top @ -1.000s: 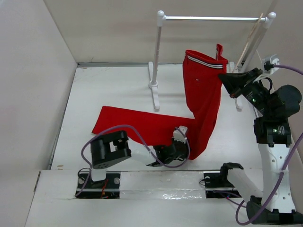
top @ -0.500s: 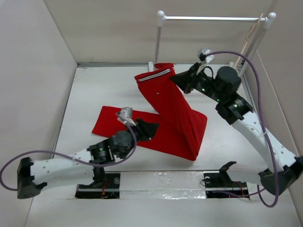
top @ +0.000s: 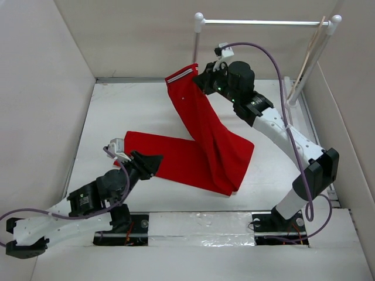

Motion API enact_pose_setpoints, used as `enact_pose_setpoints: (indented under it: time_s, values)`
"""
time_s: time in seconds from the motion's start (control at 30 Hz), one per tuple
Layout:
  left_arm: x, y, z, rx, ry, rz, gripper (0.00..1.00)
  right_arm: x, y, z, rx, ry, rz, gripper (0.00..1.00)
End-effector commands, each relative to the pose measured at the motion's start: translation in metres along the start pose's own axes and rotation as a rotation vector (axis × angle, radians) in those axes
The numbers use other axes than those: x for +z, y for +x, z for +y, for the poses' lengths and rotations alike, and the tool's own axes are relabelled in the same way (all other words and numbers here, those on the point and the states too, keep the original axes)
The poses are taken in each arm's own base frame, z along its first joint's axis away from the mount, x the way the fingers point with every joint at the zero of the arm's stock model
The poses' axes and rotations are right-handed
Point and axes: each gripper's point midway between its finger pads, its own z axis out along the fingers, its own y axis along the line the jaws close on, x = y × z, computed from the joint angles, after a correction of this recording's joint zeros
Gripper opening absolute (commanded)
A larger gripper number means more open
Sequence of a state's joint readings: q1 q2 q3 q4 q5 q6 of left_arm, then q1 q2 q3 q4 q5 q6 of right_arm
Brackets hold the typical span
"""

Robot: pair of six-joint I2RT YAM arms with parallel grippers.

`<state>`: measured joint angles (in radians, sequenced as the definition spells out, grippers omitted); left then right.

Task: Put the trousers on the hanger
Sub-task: Fold the trousers at the center of the board.

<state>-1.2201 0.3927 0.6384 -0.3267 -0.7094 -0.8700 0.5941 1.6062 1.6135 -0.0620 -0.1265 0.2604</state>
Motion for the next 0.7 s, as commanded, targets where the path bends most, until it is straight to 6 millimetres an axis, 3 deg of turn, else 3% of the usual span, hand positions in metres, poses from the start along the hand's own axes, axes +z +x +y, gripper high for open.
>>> enact_pose_setpoints:
  time_s: [0.0,0.07,0.13,0.17,0.2,0.27,0.3,0.33,0.37,0.4,0.43,0.5,0.53,0.6,0.67]
  values:
    - [-0.014,-0.034,0.003,-0.018,-0.031,-0.074,0.32,-0.002,-0.073,0.042,-0.063,-0.030,-0.225,0.00]
    - [-0.022,-0.048,0.002,-0.033,-0.025,-0.097,0.32,0.017,-0.050,0.071,-0.088,-0.052,-0.185,0.00]
    - [-0.027,-0.055,0.006,-0.028,-0.034,-0.113,0.32,0.033,-0.028,0.087,-0.125,-0.039,-0.155,0.00]
    - [-0.032,-0.064,0.005,-0.046,-0.027,-0.131,0.32,0.053,-0.001,0.096,-0.140,-0.044,-0.112,0.00]
    - [-0.035,-0.068,0.010,-0.043,-0.044,-0.141,0.32,0.061,0.022,0.121,-0.159,-0.078,-0.083,0.00]
    - [-0.042,-0.078,0.012,-0.073,-0.041,-0.164,0.31,0.080,0.063,0.146,-0.177,-0.115,-0.019,0.00]
    - [-0.045,-0.082,0.016,-0.079,-0.050,-0.178,0.31,0.097,0.108,0.173,-0.196,-0.162,0.044,0.00]
    - [-0.046,-0.084,0.018,-0.085,-0.048,-0.185,0.31,0.104,0.132,0.185,-0.210,-0.175,0.085,0.00]
    - [-0.050,-0.090,0.021,-0.097,-0.052,-0.204,0.31,0.114,0.168,0.208,-0.237,-0.194,0.120,0.01]
    - [-0.052,-0.093,0.022,-0.107,-0.053,-0.213,0.31,0.121,0.184,0.204,-0.255,-0.181,0.148,0.01]
    - [-0.054,-0.095,0.023,-0.115,-0.052,-0.218,0.31,0.117,0.207,0.225,-0.277,-0.212,0.187,0.13]
    - [-0.061,-0.105,0.025,-0.132,-0.055,-0.238,0.31,0.115,0.232,0.242,-0.282,-0.251,0.229,0.24]
    - [-0.062,-0.108,0.026,-0.135,-0.058,-0.245,0.31,0.109,0.240,0.251,-0.279,-0.268,0.229,0.46]
    - [-0.065,-0.114,0.029,-0.151,-0.071,-0.267,0.31,0.103,0.238,0.249,-0.254,-0.267,0.217,0.69]
    - [-0.064,-0.116,0.030,-0.156,-0.080,-0.281,0.32,0.090,0.223,0.243,-0.221,-0.280,0.191,0.76]
